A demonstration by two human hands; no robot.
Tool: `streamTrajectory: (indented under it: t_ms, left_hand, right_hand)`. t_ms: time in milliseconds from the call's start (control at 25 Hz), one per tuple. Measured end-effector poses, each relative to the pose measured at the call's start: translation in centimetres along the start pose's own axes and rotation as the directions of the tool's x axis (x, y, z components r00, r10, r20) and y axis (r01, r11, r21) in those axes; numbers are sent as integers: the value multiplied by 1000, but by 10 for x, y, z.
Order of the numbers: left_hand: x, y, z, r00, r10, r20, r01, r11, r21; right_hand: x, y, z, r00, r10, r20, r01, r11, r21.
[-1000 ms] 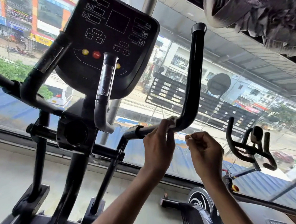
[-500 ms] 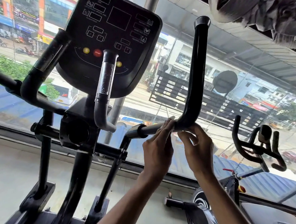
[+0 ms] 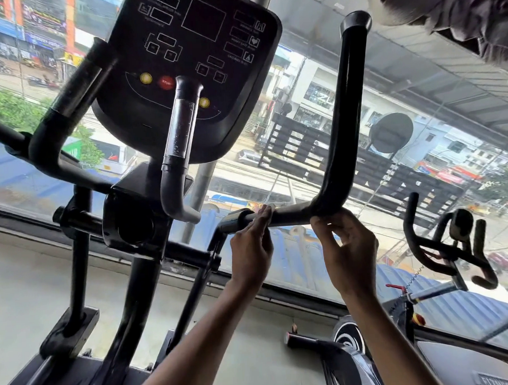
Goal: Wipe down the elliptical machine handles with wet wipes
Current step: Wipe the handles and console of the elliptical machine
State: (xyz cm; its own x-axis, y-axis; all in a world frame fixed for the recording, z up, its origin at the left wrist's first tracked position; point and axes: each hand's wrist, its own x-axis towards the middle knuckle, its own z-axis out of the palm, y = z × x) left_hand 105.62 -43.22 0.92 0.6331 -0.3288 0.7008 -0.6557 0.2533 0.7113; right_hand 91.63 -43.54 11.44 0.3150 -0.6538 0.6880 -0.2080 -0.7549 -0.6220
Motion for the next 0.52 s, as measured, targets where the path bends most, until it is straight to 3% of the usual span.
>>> streamTrajectory:
  t_ms: [160, 400, 520]
  left_hand:
    - [4, -2, -3, 997, -78, 10, 78, 996, -33]
    - [-17, 60, -11, 981, 141, -134, -164, 970, -179]
    - [-8, 38, -4, 983, 148, -106, -165, 971, -173]
  right_hand:
    - [-1, 6, 0, 1000, -12, -20, 12, 1000, -20]
    - [-1, 15, 6, 997, -29, -74, 24, 998, -66]
    - [-1, 14, 7, 996, -30, -83, 23, 997, -77]
